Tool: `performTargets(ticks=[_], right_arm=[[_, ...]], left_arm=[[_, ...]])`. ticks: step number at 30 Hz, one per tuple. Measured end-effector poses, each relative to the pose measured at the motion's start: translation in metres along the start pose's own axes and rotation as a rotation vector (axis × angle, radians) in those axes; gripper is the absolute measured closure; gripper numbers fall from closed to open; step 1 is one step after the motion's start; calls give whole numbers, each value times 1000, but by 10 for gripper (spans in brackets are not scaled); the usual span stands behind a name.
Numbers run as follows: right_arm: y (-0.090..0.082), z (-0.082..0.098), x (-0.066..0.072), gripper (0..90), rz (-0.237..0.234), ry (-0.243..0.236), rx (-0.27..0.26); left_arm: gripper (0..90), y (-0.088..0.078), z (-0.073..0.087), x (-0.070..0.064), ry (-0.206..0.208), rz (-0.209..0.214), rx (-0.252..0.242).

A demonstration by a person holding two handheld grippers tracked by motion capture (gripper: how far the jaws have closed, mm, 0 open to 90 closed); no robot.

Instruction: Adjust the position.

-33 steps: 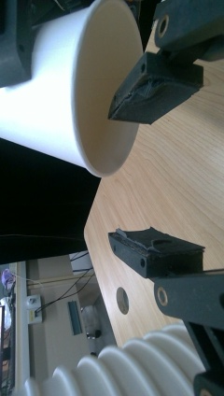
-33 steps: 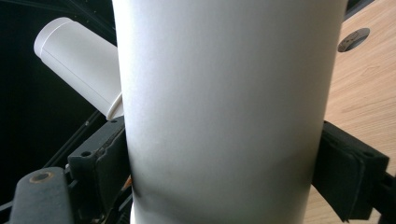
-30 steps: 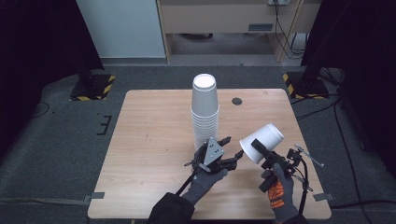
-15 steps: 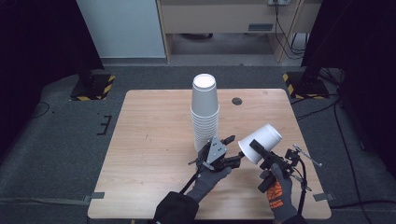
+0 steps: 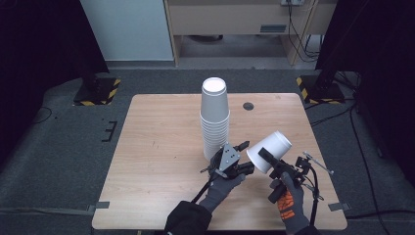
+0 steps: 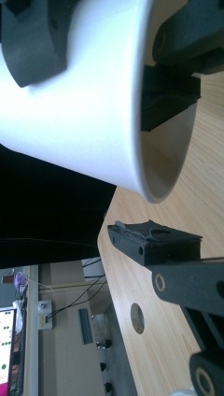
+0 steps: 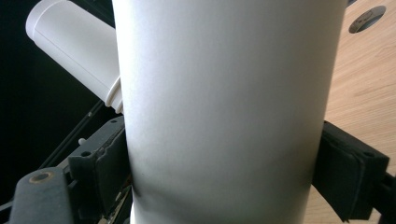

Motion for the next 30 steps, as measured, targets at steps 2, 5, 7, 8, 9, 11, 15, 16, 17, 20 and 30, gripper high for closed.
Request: performTargets(ticks=[2, 5, 7, 8, 9, 11, 15, 16, 17, 20, 30], right_arm=[[0, 1, 0, 148, 0, 1, 2], [1, 2, -1, 148, 2, 3, 8], [2, 3, -1, 148, -1, 11, 14], [2, 4, -1, 148, -1, 10, 16], [3, 4, -1, 148, 0, 8, 18], [3, 4, -1, 147, 1, 10, 15], [3, 4, -2, 147, 2, 20, 14], [3, 4, -2, 147, 1, 20, 14], [3, 4, -2, 147, 1, 21, 14], [3, 5, -3, 146, -1, 21, 15], [5, 6, -4, 142, -6, 25, 33]], left_arm=[[431, -1, -1, 1, 2, -4, -5], [451, -1, -1, 2, -1, -7, -10], [460, -1, -1, 1, -1, -5, -10], [466, -1, -1, 1, -3, -5, -12], [468, -1, -1, 1, -4, -4, -13], [479, -1, -2, 1, -3, -5, -16], [509, -1, -2, -1, 6, -5, -18], [517, -1, -2, -1, 9, -5, -18], [528, -1, -2, -1, 14, -5, -19], [564, -2, -3, -2, 19, -8, -19], [701, -7, 0, 2, 37, -33, -7]])
Point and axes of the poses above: each handheld gripper's, and its own axes: y roughly forward along the jaws, z roughly out of its underside, x roughly to its left, the point moved 4 cm from there along y, roughly forward along the jaws, and after that the axes turned 7 degrees about y, right-handed, at the moved point
